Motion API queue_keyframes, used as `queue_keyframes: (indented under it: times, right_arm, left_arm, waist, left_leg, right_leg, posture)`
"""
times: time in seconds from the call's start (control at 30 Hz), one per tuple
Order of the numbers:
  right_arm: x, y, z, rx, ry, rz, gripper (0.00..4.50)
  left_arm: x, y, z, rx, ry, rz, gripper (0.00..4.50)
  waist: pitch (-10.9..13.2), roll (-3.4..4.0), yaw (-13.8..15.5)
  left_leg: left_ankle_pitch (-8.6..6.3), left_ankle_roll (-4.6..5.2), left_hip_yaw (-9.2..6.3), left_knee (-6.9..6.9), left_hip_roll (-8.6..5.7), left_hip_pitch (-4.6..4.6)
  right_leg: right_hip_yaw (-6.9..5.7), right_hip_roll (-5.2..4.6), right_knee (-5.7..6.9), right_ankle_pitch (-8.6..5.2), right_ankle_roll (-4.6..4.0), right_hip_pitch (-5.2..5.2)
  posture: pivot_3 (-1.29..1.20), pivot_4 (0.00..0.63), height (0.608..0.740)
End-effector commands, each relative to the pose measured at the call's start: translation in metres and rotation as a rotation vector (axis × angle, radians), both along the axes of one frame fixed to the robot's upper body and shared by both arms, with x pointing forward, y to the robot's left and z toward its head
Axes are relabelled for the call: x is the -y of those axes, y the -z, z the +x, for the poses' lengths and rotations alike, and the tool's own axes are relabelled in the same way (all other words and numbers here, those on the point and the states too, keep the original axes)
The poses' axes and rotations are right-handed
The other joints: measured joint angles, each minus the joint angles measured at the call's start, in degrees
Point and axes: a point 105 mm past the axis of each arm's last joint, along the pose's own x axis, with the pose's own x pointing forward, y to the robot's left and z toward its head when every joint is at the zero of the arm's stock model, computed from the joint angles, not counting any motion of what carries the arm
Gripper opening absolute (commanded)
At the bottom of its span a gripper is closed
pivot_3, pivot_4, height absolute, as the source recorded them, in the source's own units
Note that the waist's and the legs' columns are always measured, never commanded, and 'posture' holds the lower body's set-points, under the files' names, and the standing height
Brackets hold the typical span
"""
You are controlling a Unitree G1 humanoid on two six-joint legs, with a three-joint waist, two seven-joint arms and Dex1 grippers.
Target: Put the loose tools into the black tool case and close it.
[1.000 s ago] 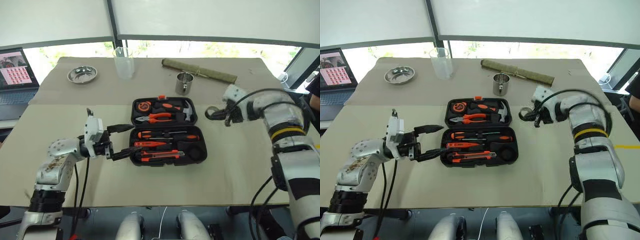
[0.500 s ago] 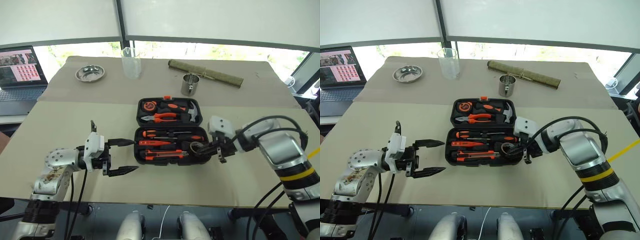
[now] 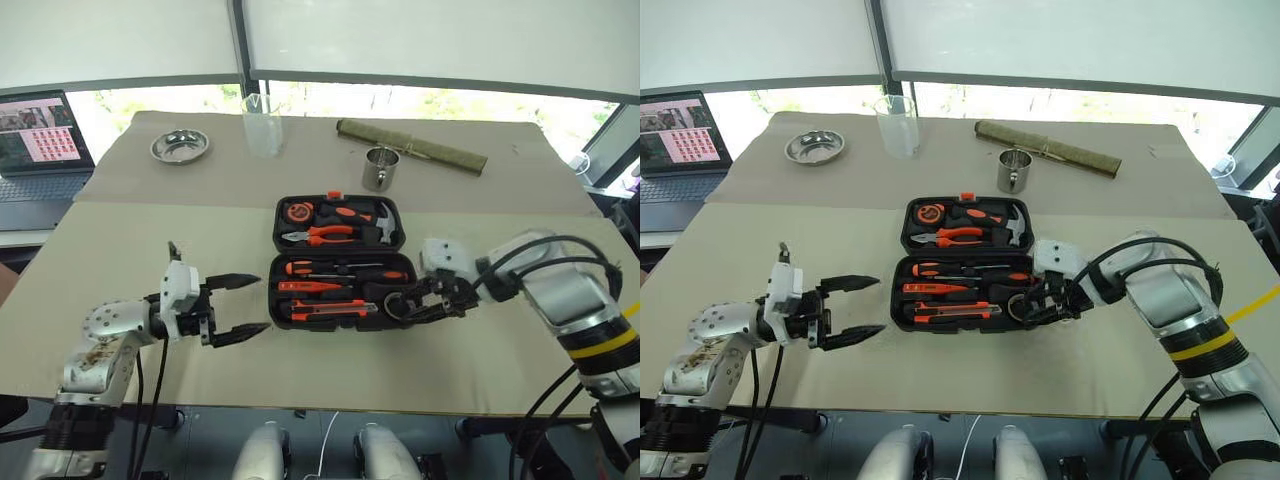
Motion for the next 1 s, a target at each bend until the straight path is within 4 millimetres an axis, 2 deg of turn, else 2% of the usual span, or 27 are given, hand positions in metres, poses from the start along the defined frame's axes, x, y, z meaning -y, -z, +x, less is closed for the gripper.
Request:
queue_keyframes:
  times: [0.03,0.07,0.1,0.2,0.27,0.33,0.37,0.43,0.53,0.7,0.83,1.0]
  right_arm:
    - [0.012,-0.039,0.007,0.021,0.020,0.145,2.69]
    - [0.020,-0.044,0.015,0.027,0.071,0.173,2.43]
    - [0.033,-0.044,0.032,0.072,0.168,0.180,2.15]
    - [0.060,-0.024,0.074,0.274,0.368,0.076,1.21]
    - [0.066,-0.008,0.090,0.407,0.396,-0.024,0.56]
    - [0.062,0.003,0.100,0.486,0.392,-0.046,0.02]
    - [0.059,0.007,0.104,0.492,0.407,-0.027,0.00]
    - [0.053,0.017,0.108,0.467,0.427,-0.005,0.00]
    - [0.038,0.029,0.106,0.443,0.362,0.002,0.00]
    - [0.018,0.034,0.098,0.426,0.261,0.043,0.00]
    - [0.011,0.031,0.087,0.408,0.195,0.077,0.00]
    - [0.010,0.031,0.066,0.382,0.174,0.092,0.00]
  left_arm:
    - [-0.018,-0.013,0.021,-0.003,-0.174,-0.037,3.71]
    - [-0.022,-0.014,0.028,-0.013,-0.225,-0.036,3.29]
    - [-0.029,-0.014,0.041,-0.021,-0.322,-0.042,3.05]
    - [-0.040,-0.009,0.066,-0.048,-0.486,-0.019,1.84]
    - [-0.037,-0.004,0.076,-0.054,-0.517,0.008,1.13]
    - [-0.027,0.000,0.083,-0.065,-0.500,0.027,0.49]
    - [-0.023,0.001,0.086,-0.065,-0.500,0.032,0.10]
    - [-0.016,0.002,0.093,-0.063,-0.497,0.036,0.04]
    - [-0.001,0.006,0.103,-0.075,-0.476,0.051,0.04]
    - [0.024,0.017,0.111,-0.079,-0.422,0.091,0.04]
    - [0.036,0.029,0.102,-0.121,-0.353,0.094,0.04]
    - [0.034,0.035,0.083,-0.154,-0.294,0.083,0.04]
  waist:
    - [0.01,-0.02,-0.01]
    - [0.01,-0.02,-0.01]
    - [0.02,-0.03,-0.02]
    - [0.06,-0.18,0.06]
    - [0.06,-0.30,-0.08]
    - [0.07,-0.31,-0.16]
    - [0.07,-0.31,-0.18]
    - [0.08,-0.31,-0.28]
    - [0.09,-0.33,-0.55]
    - [0.09,-0.33,-0.54]
    - [0.09,-0.33,-0.31]
    - [0.09,-0.33,-0.20]
  left_leg:
    - [0.00,0.00,-0.01,0.00,0.00,0.00]
    - [0.00,0.00,-0.01,0.00,0.01,0.03]
    - [0.00,0.00,-0.01,0.00,0.00,0.03]
    - [0.01,-0.01,-0.01,0.02,-0.03,0.10]
    - [0.01,-0.01,0.06,-0.01,-0.02,0.19]
    - [0.01,-0.02,0.19,-0.06,-0.04,0.10]
    - [0.02,-0.03,0.31,-0.08,-0.05,-0.02]
    - [0.05,-0.08,0.44,-0.12,-0.04,-0.12]
    - [0.08,-0.13,0.54,-0.13,-0.02,-0.12]
    - [0.09,-0.14,0.53,-0.13,-0.03,-0.06]
    - [0.08,-0.13,0.49,-0.13,-0.02,-0.06]
    - [0.04,-0.08,0.30,-0.20,0.00,-0.08]
  right_leg:
    - [0.00,0.00,0.00,0.00,0.00,0.00]
    - [0.00,0.00,0.01,0.00,0.00,0.03]
    - [0.00,-0.01,0.01,0.00,0.00,0.03]
    - [-0.01,-0.01,0.01,0.02,0.00,0.09]
    - [0.00,-0.01,0.02,0.02,0.00,0.13]
    - [0.00,-0.01,0.01,0.02,0.00,0.04]
    - [0.03,-0.02,0.00,0.02,0.00,-0.09]
    - [0.08,-0.03,0.04,0.03,-0.01,-0.24]
    - [0.12,-0.02,0.04,0.04,-0.01,-0.24]
    - [0.10,-0.02,0.06,0.04,-0.02,-0.16]
    - [0.08,-0.02,0.05,0.04,-0.01,-0.14]
    - [0.08,-0.02,0.10,0.04,-0.01,-0.14]
  posture:
    - [0.00,0.150,0.740]
    - [0.00,0.150,0.740]
    - [0.00,0.150,0.740]
    - [0.00,0.150,0.740]
    - [0.00,0.150,0.740]
    - [0.00,0.150,0.740]
    - [0.00,0.150,0.740]
    - [0.00,0.150,0.740]
    - [0.00,0.150,0.740]
    - [0.00,0.150,0.740]
    - [0.00,0.150,0.740]
    - [0.00,0.150,0.740]
